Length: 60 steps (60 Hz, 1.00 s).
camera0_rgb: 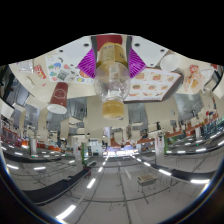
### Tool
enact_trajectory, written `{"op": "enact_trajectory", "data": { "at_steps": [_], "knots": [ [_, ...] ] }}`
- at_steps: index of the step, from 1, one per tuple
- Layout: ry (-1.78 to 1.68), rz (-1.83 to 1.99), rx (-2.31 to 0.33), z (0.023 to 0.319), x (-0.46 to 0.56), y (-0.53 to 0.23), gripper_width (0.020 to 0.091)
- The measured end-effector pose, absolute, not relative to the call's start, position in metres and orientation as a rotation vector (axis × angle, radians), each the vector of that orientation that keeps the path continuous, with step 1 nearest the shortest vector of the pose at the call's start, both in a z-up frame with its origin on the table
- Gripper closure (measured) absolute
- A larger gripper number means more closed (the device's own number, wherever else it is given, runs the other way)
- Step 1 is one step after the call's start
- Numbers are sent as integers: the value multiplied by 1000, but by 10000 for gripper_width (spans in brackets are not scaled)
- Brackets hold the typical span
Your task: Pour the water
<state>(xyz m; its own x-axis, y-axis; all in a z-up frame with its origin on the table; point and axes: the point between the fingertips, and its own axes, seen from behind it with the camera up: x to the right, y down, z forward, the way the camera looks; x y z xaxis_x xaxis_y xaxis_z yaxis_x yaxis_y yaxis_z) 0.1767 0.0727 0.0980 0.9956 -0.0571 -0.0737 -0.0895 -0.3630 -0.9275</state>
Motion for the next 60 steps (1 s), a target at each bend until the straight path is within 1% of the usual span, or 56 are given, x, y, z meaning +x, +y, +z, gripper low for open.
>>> {"op": "enact_trajectory", "data": {
  "at_steps": [9, 11, 16, 17, 21, 24, 26, 28, 31, 34, 38, 42, 50, 60],
  "knots": [
    [85, 14, -2005, 52, 183, 60, 711],
    [82, 13, -1963, 57, 181, 59, 711],
    [37, -14, -1954, 53, 180, 62, 704],
    [35, -19, -1954, 57, 178, 57, 703],
    [60, -17, -1960, 58, 178, 55, 643],
    [80, -12, -1975, 52, 182, 61, 604],
    [92, -12, -2002, 50, 183, 57, 545],
    [100, -25, -2024, 48, 185, 54, 454],
    [99, -51, -2031, 52, 186, 49, 242],
    [93, -69, -2045, 56, 186, 43, 262],
    [94, -91, -2059, 68, 185, 31, 246],
    [107, -107, -2084, 78, 182, 16, 249],
    [150, -116, -2161, 98, 165, -30, 252],
    [182, -128, -2214, 134, 130, -100, 253]
  ]
}}
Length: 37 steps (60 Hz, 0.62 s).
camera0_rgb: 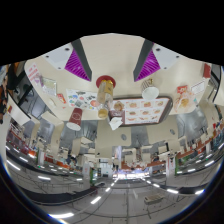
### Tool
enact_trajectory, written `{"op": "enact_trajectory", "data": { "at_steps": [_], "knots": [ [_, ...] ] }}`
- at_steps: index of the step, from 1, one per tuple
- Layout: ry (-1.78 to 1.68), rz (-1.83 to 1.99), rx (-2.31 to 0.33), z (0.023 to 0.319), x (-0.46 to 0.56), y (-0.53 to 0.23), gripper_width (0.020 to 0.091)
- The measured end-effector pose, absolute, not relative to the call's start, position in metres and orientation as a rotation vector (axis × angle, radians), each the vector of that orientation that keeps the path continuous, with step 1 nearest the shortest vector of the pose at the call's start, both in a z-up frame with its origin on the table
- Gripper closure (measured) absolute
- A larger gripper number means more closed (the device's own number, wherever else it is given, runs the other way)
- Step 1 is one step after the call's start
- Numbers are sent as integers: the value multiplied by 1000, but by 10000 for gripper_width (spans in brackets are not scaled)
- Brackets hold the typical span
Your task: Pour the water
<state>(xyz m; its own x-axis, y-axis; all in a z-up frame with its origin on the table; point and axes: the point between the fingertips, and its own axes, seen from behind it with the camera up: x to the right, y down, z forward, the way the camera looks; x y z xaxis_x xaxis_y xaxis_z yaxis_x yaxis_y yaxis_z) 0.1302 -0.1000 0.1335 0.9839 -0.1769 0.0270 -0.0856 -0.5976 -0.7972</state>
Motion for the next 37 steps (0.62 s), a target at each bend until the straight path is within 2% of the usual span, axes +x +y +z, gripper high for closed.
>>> {"op": "enact_trajectory", "data": {
  "at_steps": [14, 23, 37],
  "knots": [
    [177, -136, -2202, 178, 87, -157, 252],
    [127, -150, -2194, 195, 70, -173, 252],
    [136, -119, -2200, 200, 59, -180, 256]
  ]
}}
